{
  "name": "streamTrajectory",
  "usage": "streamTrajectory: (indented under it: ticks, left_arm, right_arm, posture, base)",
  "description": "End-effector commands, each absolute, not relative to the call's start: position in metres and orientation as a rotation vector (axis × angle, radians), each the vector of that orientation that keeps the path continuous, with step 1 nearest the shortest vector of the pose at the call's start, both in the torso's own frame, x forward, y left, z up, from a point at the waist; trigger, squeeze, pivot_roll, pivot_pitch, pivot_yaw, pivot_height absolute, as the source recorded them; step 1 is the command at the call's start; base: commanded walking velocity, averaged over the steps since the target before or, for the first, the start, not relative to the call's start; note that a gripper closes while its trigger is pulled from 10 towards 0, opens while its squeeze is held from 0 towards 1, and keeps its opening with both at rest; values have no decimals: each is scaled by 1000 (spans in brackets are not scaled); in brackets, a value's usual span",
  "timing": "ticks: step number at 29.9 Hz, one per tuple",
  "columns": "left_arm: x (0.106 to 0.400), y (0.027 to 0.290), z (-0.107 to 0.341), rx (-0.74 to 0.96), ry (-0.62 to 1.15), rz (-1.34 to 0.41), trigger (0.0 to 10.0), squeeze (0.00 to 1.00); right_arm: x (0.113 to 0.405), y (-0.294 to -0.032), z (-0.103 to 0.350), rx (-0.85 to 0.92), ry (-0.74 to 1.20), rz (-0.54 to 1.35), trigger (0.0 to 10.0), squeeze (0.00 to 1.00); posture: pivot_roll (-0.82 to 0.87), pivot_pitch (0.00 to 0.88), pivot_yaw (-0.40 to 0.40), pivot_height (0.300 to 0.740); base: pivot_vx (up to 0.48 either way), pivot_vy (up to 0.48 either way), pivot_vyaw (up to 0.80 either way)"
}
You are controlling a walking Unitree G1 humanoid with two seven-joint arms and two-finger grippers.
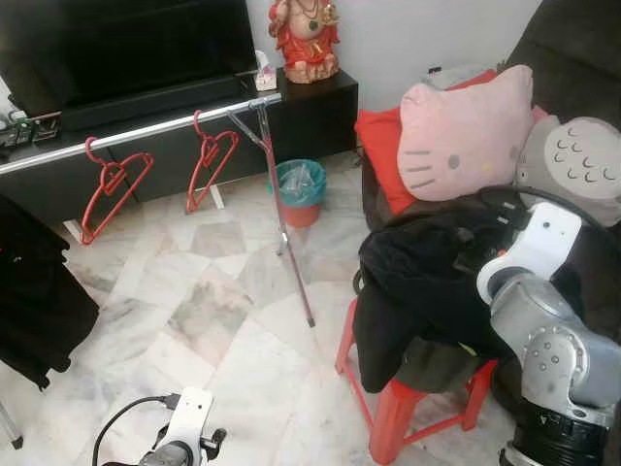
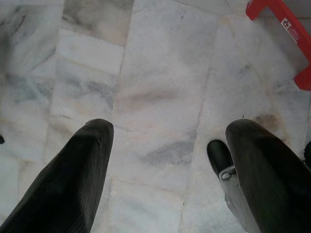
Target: Hang hanger
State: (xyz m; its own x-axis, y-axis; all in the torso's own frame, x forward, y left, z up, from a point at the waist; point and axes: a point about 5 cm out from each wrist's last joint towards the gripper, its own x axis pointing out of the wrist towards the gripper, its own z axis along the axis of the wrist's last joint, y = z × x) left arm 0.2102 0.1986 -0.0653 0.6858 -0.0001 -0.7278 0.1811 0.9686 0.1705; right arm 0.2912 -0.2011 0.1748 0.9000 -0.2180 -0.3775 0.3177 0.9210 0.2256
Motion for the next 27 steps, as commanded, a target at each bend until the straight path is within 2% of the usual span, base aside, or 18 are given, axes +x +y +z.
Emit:
streamTrajectory:
  ticks: [1,24,25,26,27]
  left_arm:
    - [205,202,-68,247,836,-102,10000,0]
    - [203,203,-69,248,844,-108,10000,0]
    - [203,203,-69,249,844,-109,10000,0]
    - [203,203,-69,249,844,-109,10000,0]
    - [203,203,-69,249,845,-108,10000,0]
  right_arm:
    - [292,-201,172,299,361,-279,10000,0]
    - [294,-194,154,348,400,-241,10000,0]
    - [294,-193,155,355,396,-238,7882,0]
    - [294,-193,155,357,394,-238,7882,0]
    - [294,-193,155,359,393,-238,0,0]
  posture:
    - [-116,0,96,740]
    - [-105,0,98,740]
    - [-106,0,98,740]
    - [-106,0,98,740]
    - [-106,0,98,740]
  base:
    - [0,0,0]
    - [0,0,0]
    - [0,0,0]
    - [0,0,0]
    - [0,0,0]
